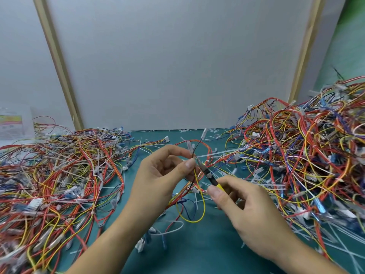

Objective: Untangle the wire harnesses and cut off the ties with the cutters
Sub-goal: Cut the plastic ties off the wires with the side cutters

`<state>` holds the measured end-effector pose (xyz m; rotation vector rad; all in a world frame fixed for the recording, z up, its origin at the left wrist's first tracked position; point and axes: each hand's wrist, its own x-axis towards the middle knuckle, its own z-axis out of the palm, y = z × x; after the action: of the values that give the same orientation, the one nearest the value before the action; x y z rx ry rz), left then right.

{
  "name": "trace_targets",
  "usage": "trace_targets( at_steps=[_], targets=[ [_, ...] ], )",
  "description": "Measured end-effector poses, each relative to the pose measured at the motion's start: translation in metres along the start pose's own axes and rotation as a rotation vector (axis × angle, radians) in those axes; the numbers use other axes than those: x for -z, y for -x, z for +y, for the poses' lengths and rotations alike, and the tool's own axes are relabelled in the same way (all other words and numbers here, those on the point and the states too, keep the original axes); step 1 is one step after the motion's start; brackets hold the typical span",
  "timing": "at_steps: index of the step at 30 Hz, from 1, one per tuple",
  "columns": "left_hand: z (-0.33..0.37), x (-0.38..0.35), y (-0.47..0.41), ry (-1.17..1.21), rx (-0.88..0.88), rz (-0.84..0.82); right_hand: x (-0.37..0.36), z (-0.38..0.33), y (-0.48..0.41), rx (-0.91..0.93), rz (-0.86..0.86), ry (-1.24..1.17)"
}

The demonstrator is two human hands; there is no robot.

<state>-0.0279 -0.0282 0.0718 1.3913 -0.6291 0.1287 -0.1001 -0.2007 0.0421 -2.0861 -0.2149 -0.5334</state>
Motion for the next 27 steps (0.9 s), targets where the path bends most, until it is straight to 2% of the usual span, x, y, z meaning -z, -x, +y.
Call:
trace_targets(
  at_steps=[27],
  targets=[
    [0.0004, -0.0002, -0.0009, 0.010, 0.021, 0.042, 0.0057, -0.0085, 0.0007, -0.037, -0.040, -0.011]
  ],
)
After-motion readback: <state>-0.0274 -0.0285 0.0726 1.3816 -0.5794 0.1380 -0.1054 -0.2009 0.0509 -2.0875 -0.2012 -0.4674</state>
